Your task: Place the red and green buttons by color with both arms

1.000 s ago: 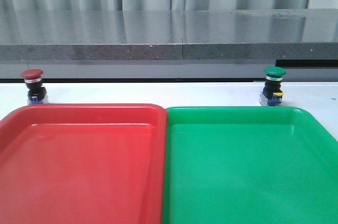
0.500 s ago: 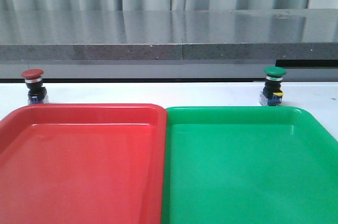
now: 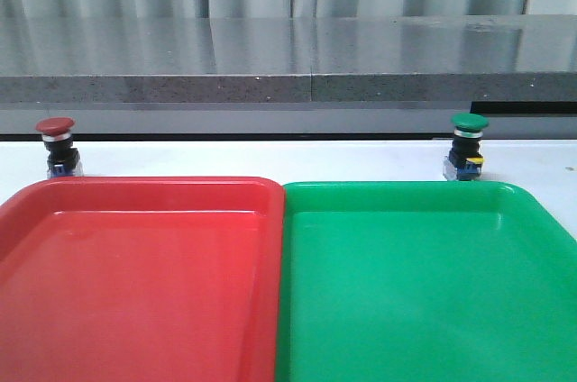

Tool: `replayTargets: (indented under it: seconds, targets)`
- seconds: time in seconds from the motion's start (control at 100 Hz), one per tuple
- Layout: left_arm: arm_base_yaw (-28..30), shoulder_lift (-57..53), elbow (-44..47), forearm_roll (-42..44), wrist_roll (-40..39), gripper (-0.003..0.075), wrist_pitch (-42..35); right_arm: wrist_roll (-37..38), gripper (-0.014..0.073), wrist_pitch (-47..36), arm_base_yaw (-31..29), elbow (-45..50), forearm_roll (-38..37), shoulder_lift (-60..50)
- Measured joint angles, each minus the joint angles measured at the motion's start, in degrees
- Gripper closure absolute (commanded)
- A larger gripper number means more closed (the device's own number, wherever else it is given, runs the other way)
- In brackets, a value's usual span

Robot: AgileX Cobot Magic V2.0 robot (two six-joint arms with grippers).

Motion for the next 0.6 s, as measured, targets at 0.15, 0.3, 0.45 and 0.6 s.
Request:
replayTargets:
  seconds: [0.15,0.3,0.45,0.6]
  targets:
    - [-0.64,6.82,-4.49,0.0,0.0,0.021,-1.51,0.0,0.0657,0.0,0.0,0.0,0.0,0.0]
    - [-2.27,14.71,-12.45,0.0,0.0,0.021,3.95,0.0,0.0657,0.0,0.0,0.0,0.0,0.0]
    - [-3.73,23.36,-22.61,0.0,0.0,0.021,11.38,0.0,0.0657,0.0,0.0,0.0,0.0,0.0]
    - [-4.15,32.26,-31.68,-0.56,0.0,0.021,18.16,0.0,0.0657,0.0,0.0,0.0,0.0,0.0]
